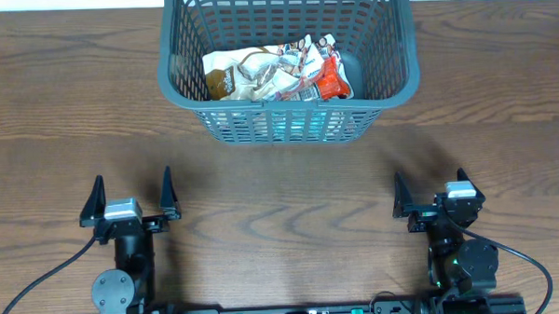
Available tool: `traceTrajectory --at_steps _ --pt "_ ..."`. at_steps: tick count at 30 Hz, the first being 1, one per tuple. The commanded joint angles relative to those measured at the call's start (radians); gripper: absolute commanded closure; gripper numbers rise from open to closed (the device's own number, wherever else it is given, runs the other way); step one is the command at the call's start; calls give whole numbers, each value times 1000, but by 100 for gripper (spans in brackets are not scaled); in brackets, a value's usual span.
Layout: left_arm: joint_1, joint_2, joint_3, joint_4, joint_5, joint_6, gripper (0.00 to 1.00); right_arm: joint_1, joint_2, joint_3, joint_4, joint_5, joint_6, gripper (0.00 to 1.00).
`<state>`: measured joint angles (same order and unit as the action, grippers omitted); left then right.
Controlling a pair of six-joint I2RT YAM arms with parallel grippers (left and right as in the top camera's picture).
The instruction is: Pack container
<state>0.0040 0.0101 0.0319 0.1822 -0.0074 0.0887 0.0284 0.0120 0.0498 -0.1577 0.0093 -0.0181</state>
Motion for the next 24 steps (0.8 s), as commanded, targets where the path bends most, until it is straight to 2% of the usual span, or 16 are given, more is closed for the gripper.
traceTrajectory --at_steps 1,7,13,18,24 --pt "0 -8 -28 -24 -13 31 1 3 -7 -7 1 9 -2 1" --pt "-1 -8 -28 -104 -23 14 1 3 -7 -7 1 9 -2 1" --pt "-1 -8 -28 -247 -18 3 1 3 -7 -7 1 9 -2 1" --pt "-1 -6 -28 -255 -3 2 1 3 -7 -7 1 9 -1 1" --pt "-5 -6 -28 -256 -3 -126 1 3 -7 -7 1 9 -2 1"
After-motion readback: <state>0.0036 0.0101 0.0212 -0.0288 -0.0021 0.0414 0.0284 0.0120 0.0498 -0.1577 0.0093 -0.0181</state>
